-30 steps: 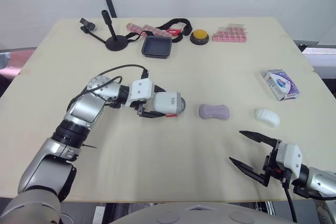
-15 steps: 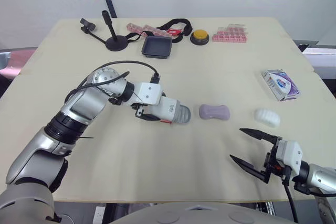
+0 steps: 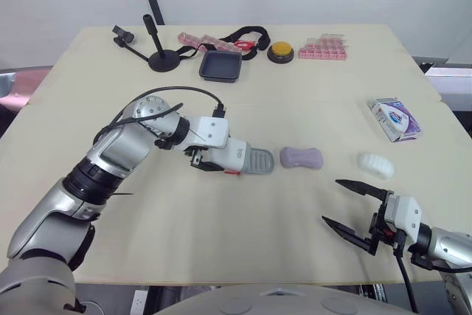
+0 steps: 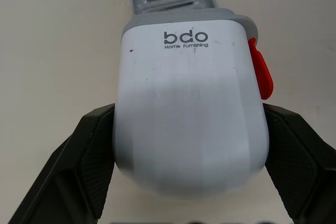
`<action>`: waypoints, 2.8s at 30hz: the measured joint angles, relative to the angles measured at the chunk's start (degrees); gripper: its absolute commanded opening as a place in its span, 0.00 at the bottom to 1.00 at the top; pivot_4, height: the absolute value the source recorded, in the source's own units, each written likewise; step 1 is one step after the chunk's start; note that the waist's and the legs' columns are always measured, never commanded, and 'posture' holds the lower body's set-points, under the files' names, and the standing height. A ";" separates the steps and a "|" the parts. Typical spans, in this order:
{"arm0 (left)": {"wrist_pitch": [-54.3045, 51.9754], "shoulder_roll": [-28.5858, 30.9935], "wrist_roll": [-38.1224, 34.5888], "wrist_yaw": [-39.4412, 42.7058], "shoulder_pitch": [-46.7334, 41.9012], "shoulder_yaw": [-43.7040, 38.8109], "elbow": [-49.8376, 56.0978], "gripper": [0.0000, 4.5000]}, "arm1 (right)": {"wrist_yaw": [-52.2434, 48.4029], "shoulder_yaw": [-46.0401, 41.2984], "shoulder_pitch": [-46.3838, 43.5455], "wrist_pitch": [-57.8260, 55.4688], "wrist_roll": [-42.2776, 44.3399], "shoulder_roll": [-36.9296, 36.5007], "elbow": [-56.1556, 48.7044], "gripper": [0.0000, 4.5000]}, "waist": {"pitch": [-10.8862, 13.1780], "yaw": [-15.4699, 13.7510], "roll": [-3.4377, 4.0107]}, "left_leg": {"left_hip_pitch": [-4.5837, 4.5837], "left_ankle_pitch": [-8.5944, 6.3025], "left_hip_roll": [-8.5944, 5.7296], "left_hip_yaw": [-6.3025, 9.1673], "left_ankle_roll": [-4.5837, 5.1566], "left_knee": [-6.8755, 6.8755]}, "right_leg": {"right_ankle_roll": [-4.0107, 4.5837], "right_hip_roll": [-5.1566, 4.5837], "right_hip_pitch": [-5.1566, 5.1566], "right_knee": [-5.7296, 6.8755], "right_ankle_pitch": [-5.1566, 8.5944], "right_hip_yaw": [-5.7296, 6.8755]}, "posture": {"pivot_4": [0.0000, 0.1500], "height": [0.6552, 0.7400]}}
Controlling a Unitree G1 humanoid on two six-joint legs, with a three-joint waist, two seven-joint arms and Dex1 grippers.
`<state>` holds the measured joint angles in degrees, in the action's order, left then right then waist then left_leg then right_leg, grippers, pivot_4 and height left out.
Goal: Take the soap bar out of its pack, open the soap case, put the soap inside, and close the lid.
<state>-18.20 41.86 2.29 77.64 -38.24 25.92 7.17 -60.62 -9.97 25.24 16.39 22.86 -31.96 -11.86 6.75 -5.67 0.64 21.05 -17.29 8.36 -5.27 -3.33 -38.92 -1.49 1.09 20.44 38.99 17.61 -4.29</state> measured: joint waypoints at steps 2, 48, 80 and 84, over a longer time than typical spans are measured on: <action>0.99 1.02 0.20 0.31 0.28 0.00 -0.49 0.77 | -0.25 0.02 0.02 0.38 0.00 -0.08 0.28 0.99 | 0.00 -0.05 0.00 | -0.02 0.00 0.00 0.01 0.00 0.00 | 0.00 -0.01 0.00 0.00 0.00 0.01 | 1.00 1.00; 8.63 2.35 -10.15 0.80 7.98 -8.20 -9.03 1.00 | -1.62 0.60 -1.30 0.88 0.04 -1.00 3.05 1.00 | 0.00 -0.30 0.00 | -0.01 0.00 0.01 0.00 0.00 0.07 | 0.00 -0.01 0.00 -0.11 0.00 0.03 | 1.00 1.00; 21.35 -5.46 -27.30 -8.24 55.54 -32.32 6.64 1.00 | 2.20 7.28 -30.54 -34.00 -1.15 -19.89 -11.06 1.00 | -0.01 1.24 -0.06 | -1.06 0.02 0.05 -0.03 -0.05 0.81 | -0.02 -0.03 -0.72 -0.99 -0.01 0.09 | 1.00 1.00; 22.58 -6.00 -25.12 -9.53 56.05 -29.72 7.26 1.00 | -1.08 12.42 -35.98 -38.52 -1.67 -21.79 -10.23 1.00 | -0.01 1.12 -0.05 | -1.09 0.01 0.04 -0.03 -0.04 0.86 | -0.02 -0.03 -0.74 -0.92 -0.01 0.09 | 1.00 1.00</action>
<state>4.38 35.86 -22.83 68.11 17.81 -3.80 14.43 -61.70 2.45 -10.74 -22.13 21.19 -53.75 -22.08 6.75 -4.55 0.59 19.96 -17.28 8.40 -5.30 -3.37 -38.06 -1.52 1.06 19.70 38.07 17.60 -4.20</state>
